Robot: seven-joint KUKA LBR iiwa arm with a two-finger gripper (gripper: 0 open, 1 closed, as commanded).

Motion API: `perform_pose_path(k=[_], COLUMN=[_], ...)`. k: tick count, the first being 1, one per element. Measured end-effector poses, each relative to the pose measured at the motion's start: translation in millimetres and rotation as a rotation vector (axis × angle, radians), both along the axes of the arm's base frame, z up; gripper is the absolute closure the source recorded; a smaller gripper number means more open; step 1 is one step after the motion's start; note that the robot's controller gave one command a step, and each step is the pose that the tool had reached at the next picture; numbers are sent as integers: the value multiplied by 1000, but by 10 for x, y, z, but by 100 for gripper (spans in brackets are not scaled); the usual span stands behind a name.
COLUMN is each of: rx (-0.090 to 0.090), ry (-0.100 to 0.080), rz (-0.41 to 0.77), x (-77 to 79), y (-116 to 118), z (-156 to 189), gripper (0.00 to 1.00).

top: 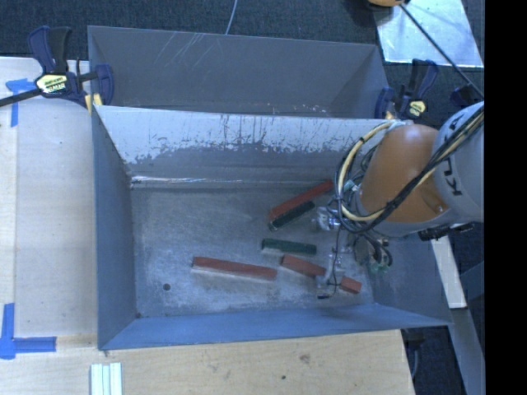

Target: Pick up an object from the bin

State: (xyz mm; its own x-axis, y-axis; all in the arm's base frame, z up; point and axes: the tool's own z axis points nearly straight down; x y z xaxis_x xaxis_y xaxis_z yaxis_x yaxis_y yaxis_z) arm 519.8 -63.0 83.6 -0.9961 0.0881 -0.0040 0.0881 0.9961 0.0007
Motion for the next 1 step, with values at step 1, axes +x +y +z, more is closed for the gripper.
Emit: perform_pose_path(k=[1], rx=[1], ry=[-5], rz=[-12], x=[181], y=[795], z=[-119], gripper=[100])
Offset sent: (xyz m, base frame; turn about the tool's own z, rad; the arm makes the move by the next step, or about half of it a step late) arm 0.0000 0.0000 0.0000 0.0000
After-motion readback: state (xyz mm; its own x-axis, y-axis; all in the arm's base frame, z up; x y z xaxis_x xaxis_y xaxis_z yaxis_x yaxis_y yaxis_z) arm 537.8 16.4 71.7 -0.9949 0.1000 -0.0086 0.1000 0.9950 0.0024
